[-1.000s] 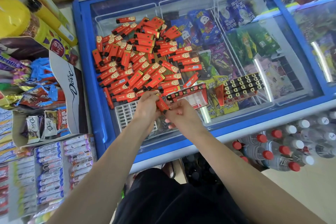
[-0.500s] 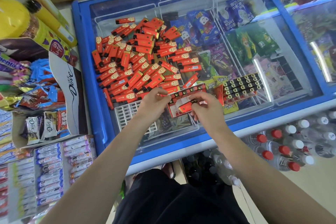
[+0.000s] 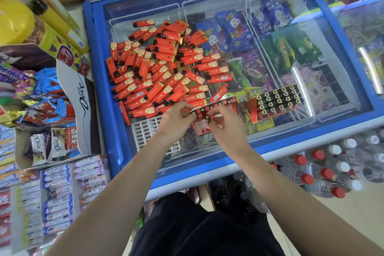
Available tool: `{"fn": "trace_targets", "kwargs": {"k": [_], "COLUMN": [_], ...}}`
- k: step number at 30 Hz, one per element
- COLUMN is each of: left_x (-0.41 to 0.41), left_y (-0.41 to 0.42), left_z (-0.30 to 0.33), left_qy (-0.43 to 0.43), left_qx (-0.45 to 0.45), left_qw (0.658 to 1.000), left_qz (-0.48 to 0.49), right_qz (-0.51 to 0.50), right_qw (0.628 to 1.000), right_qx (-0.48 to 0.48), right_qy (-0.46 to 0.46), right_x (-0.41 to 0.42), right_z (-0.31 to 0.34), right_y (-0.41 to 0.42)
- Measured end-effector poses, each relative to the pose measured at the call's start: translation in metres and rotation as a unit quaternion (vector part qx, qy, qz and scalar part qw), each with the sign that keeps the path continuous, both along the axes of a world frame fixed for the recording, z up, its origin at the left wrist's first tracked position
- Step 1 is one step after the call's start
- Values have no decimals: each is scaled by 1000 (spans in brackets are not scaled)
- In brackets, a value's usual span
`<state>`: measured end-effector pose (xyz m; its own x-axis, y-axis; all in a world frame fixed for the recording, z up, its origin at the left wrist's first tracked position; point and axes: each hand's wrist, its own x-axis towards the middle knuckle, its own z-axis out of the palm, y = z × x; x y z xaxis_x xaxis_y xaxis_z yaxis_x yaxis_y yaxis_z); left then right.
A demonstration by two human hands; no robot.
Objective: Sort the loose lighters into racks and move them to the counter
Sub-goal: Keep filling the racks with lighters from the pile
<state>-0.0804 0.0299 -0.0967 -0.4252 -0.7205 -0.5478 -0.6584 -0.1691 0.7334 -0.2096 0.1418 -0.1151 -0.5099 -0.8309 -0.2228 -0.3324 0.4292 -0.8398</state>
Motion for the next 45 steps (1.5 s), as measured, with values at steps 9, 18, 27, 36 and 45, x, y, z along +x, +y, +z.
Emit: {"fn": "trace_targets", "kwargs": {"k": [9,18,27,36,45], "left_x": [2,3,4,44,58], "left_y": [-1,-2,-2,-59,-106], "left_z": [-9,-7,-3,-1,-16], "left_qy": [15,13,13,-61,-241], "left_qx": [10,15,8,-129,-218], "left_qw": [1000,1000,1000,989,939], "left_qz": [9,5,1,43,-117], "right_qz": [-142,-209,-177,-59,265], "right_qw": [966,921,949,997,926], "right_qx": [-30,32,117,-37,95], "right_qy": [-216,-326,-232,29,253], "right_x": [6,5,4,8,-3], "right_z": [-1,-6,-12,42,27], "right_y": [-11,-18,-16,-40,-134]}}
